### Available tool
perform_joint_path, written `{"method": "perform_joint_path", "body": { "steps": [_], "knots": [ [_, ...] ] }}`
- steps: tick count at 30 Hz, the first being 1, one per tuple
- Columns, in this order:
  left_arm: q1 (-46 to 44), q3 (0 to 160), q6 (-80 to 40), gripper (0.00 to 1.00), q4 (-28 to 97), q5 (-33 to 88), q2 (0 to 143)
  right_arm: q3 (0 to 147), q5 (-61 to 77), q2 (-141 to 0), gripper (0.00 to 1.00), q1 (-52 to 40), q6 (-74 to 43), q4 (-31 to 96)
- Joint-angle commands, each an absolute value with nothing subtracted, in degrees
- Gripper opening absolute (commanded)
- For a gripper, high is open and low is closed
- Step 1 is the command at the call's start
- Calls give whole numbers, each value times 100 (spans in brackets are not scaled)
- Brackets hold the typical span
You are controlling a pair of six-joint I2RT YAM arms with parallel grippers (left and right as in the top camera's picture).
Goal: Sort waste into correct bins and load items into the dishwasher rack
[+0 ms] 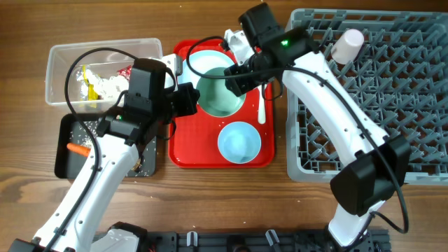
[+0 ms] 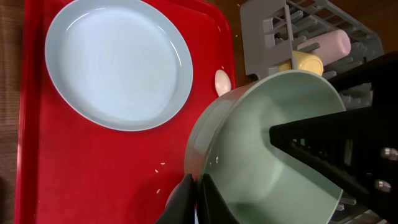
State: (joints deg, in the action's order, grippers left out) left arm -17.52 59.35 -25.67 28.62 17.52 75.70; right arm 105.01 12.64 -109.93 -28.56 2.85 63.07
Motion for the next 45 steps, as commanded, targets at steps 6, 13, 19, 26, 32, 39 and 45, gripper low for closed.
{"method": "perform_joint_path", "body": {
  "steps": [6, 13, 19, 26, 32, 39, 45],
  "knots": [
    [-1765, 6051, -2598, 4, 2832, 1844, 7478, 10451, 572, -11041, 35, -2934, 285, 6178],
    [-1765, 6051, -2593, 4, 2936, 1841, 7478, 10451, 576, -11041, 18, -2941, 276, 5935],
    [-1763, 6051, -2593, 4, 2956, 1841, 7478, 10457, 574, -11039, 4, -2941, 239, 5933],
    [-1765, 6051, -2593, 4, 2987, 1841, 7478, 10466, 919, -11034, 4, -2941, 322, 5957],
    [-1765, 6051, -2593, 4, 3026, 1844, 7478, 10466, 1507, -11037, 4, -2941, 604, 5961],
    [-1765, 6051, -2593, 4, 3022, 1848, 7478, 10466, 1505, -11037, 4, -2941, 600, 5955],
    [-1763, 6058, -2596, 11, 2862, 2335, 7411, 10477, 1503, -11032, 4, -2941, 580, 5872]
  ]
}}
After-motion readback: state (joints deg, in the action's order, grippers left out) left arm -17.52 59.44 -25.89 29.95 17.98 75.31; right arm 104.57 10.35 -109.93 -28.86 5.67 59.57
